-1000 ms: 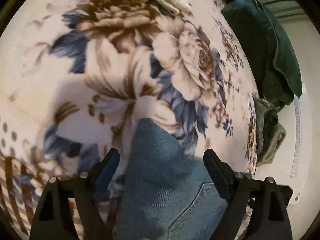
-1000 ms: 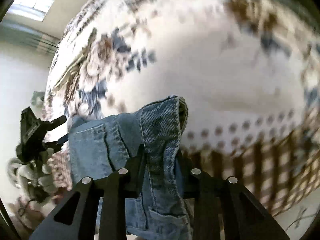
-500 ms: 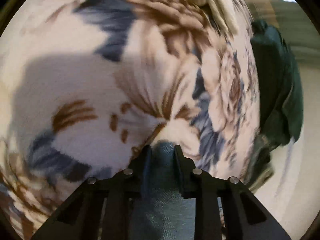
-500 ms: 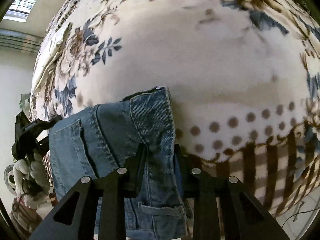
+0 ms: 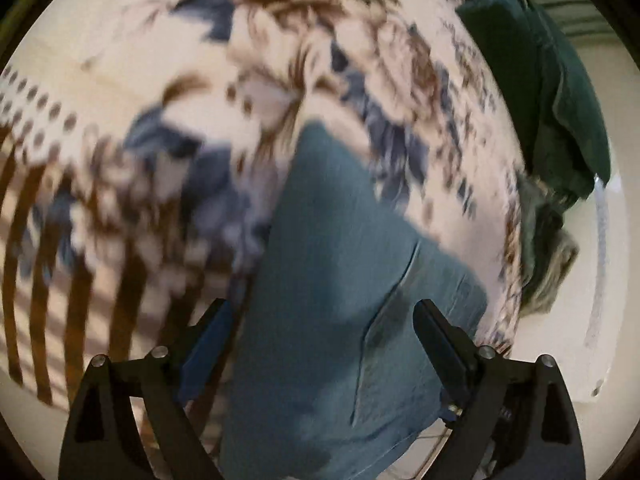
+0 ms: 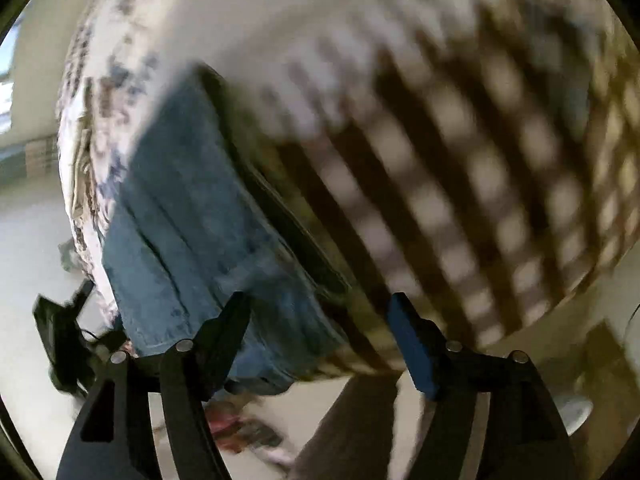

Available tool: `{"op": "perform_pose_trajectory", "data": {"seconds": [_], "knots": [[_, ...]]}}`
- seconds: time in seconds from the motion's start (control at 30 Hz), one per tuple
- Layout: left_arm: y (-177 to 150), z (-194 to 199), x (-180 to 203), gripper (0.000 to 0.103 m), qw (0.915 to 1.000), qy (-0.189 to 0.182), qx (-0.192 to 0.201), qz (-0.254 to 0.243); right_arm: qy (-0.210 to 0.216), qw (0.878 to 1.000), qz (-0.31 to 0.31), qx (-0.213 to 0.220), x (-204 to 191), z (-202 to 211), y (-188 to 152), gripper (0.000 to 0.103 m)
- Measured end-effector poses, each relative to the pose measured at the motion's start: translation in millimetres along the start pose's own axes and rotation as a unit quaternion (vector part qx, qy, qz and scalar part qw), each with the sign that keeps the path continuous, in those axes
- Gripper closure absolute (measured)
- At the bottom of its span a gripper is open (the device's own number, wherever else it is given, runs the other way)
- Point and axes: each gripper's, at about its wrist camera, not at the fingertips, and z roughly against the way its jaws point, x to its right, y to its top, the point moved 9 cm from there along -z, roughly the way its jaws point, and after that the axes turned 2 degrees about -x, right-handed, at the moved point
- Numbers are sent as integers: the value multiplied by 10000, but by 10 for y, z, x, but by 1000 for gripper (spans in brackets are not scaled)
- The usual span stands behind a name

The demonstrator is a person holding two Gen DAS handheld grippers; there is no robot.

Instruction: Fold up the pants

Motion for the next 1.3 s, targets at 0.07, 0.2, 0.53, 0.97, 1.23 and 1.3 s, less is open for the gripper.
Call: {"op": "perform_pose_trajectory", "data": {"seconds": [0.07,0.2,0.53,0.97,1.23,1.3], "knots": [[-96,-60,-74,11,9999,145,-59,28,160,9998,52,139,-76,-37,-78,62],[-184,-131,-217,11,9995,286,-126,-37,-57,9982,459,376,-270,189,-291,74],[-193,-174,-317,6,9996,137,-219,-114,-72,9991,420,-73,-66,-42,-306,42],[-398,-273,-322,8,9966,-683,-439,105,1852,9812,400,-380,-469,-677,-396,22],[-382,-352,-303,6,9955,-767,-552,71,1925,9781,734,-312,-689,-720,-449,23],[-366,-360,-290,6,9957,-737,-562,70,1936,9793,565,-202,-702,-764,-395,27]]}}
